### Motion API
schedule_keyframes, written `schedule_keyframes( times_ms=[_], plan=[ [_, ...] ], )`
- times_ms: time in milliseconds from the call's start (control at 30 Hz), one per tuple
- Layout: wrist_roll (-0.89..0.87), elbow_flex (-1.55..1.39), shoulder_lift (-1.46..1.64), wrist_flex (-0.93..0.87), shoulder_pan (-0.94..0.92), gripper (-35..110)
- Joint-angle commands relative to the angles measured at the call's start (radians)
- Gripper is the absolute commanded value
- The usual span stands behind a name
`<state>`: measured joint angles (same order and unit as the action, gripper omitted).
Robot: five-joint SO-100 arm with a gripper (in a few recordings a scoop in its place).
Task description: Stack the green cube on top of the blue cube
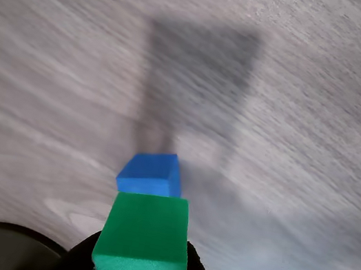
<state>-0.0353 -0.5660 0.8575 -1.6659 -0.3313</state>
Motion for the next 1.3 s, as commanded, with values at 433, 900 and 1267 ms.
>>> schedule_keyframes(
  times_ms=[433,900,1267],
  plan=[
    [0.046,0.348,-0.179,-0.107,0.008,0],
    [0.052,0.348,-0.224,-0.109,0.048,0],
    [0.06,0.391,-0.224,-0.109,0.031,0]
  ],
)
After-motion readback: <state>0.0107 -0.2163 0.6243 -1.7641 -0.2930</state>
